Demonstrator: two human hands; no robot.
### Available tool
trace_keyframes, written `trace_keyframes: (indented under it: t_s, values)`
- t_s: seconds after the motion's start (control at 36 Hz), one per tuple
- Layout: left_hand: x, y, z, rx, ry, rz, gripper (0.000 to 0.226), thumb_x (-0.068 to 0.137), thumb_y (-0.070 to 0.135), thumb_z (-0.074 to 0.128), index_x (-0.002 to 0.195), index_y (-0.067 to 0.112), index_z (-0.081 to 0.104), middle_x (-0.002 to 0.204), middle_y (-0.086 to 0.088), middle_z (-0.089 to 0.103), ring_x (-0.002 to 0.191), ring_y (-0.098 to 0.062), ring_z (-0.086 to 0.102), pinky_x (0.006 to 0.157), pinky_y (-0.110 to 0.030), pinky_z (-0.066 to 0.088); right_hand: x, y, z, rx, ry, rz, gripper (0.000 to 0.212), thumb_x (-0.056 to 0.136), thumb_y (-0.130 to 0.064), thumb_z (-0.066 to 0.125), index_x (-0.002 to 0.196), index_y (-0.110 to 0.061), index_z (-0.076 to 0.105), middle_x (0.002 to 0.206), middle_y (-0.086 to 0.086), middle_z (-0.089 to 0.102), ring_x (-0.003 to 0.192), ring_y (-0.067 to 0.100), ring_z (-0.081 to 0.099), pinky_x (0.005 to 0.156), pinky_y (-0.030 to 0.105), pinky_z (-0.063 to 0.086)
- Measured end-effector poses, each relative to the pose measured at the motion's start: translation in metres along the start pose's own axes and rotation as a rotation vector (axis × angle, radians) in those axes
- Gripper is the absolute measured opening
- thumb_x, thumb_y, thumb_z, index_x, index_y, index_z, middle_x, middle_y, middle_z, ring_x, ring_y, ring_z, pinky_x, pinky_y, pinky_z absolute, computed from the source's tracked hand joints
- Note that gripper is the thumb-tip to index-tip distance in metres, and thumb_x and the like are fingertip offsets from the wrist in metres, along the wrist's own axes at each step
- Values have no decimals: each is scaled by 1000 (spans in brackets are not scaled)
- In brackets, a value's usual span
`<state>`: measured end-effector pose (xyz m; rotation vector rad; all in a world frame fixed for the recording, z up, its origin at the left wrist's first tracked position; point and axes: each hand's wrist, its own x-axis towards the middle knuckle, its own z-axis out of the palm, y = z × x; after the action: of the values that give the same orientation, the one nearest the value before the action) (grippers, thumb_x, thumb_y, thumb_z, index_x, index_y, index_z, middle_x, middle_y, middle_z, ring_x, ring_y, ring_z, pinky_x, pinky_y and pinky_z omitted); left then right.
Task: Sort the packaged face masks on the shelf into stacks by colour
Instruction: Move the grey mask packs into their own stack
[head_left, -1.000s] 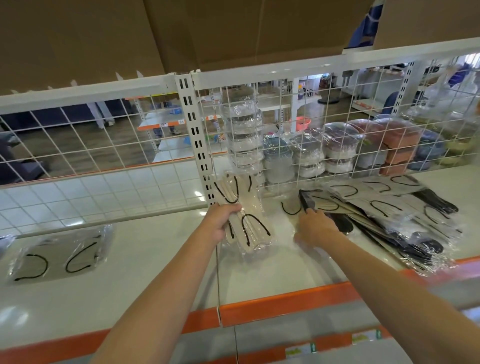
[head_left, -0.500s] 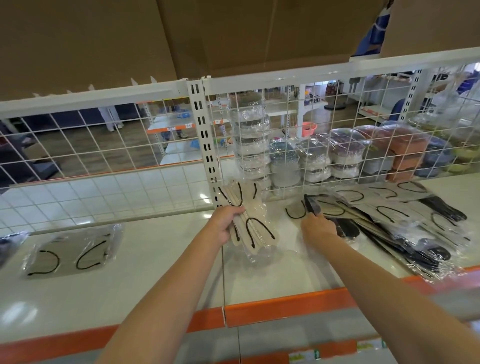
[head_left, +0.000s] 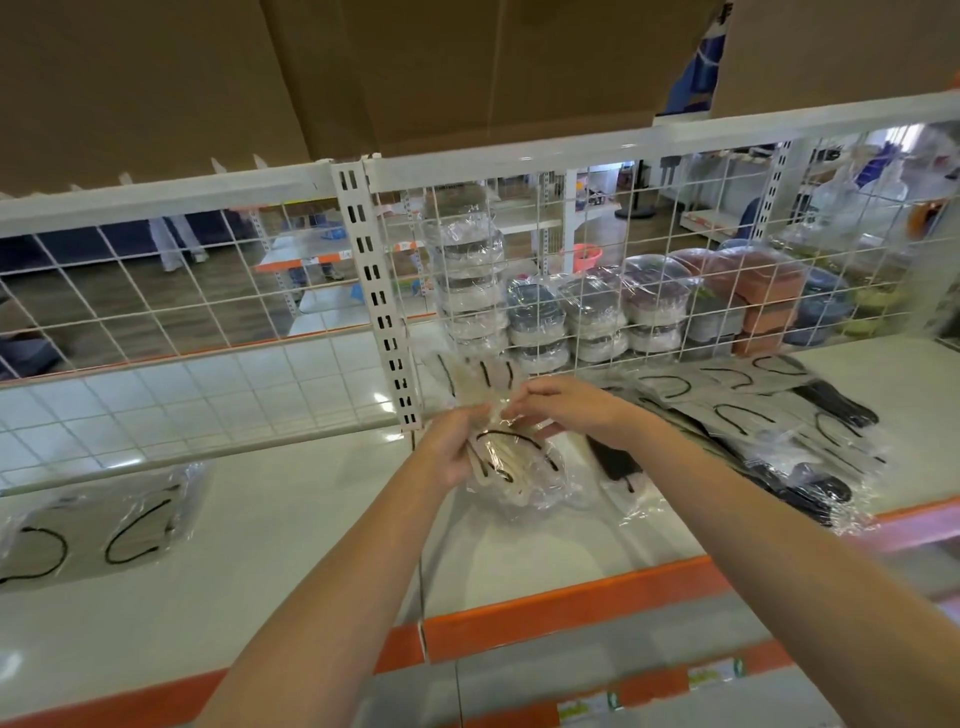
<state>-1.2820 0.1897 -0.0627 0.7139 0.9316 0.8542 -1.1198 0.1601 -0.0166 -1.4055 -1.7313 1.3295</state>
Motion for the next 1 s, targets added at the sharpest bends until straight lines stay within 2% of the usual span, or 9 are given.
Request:
trace_keyframes:
  t_s: [0.06, 0.22, 0.31, 0.36, 0.42, 0.53, 0.75, 0.83, 1.0]
  values:
    - [3, 0, -4, 79, 114, 16, 16, 91, -6, 45, 106, -7, 51, 90, -19, 58, 74, -27, 62, 64, -39, 54, 2, 10, -9, 5, 95, 8, 19, 96, -16, 50, 102, -4, 63, 111, 11, 67, 101, 21, 64, 82, 27, 51]
    - [5, 3, -20, 119, 246, 48, 60, 86, -8, 53, 140, -9, 28, 91, -21, 60, 65, -24, 67, 52, -31, 56, 13, 56, -38, -625, 359, 170, 18, 93, -16, 48, 84, -8, 61, 85, 4, 60, 87, 21, 55, 72, 26, 39]
    - [4, 6, -28, 146, 239, 52, 48, 85, -6, 58, 129, -11, 40, 102, -25, 64, 75, -24, 69, 57, -33, 56, 10, 83, -45, -806, 376, 316, 30, 96, -23, 44, 117, -7, 59, 116, 10, 62, 106, 27, 57, 89, 32, 45]
    - [1, 7, -31, 139, 202, 29, 21, 87, -4, 57, 107, -8, 54, 80, -17, 66, 61, -21, 68, 58, -33, 57, 1, 96, -43, -847, 374, 390, 42, 95, -30, 50, 130, -7, 49, 130, 12, 55, 117, 29, 52, 98, 36, 43]
    - [-2, 8, -35, 160, 185, 13, 9, 87, 0, 59, 95, -3, 60, 84, -17, 65, 74, -24, 67, 81, -42, 56, -3, 110, -40, -869, 404, 433, 48, 93, -35, 55, 131, -8, 46, 132, 11, 51, 119, 28, 50, 98, 37, 43]
    - [0, 9, -43, 187, 234, 21, 26, 81, 8, 67, 104, -3, 61, 130, -21, 55, 127, -31, 48, 112, -51, 30, -2, 111, -40, -784, 542, 470, 27, 95, -27, 50, 113, -9, 59, 107, 10, 62, 98, 26, 58, 82, 37, 51]
    - [-6, 8, -30, 97, 232, -85, 22, 97, 22, 49, 103, 5, 62, 91, -13, 65, 81, -26, 63, 67, -38, 51, 7, 73, -35, -606, 605, 209, 19, 97, -17, 42, 94, -13, 61, 89, 9, 63, 83, 23, 62, 62, 29, 44]
    - [-6, 6, -23, 81, 249, -71, 30, 98, 26, 45, 113, 5, 60, 100, -15, 65, 87, -28, 63, 69, -40, 51, 8, 47, -24, -274, 586, 29, 18, 97, -19, 48, 103, -12, 64, 94, 6, 67, 86, 23, 67, 77, 37, 56]
    - [-2, 10, -26, -178, -6, -12, 80, 88, 71, 26, 128, 10, 56, 129, -21, 57, 118, -36, 53, 97, -48, 42, -3, 8, -7, 186, 167, -224, 17, 90, 0, 55, 95, -7, 70, 103, 8, 69, 101, 17, 62, 85, 19, 50]
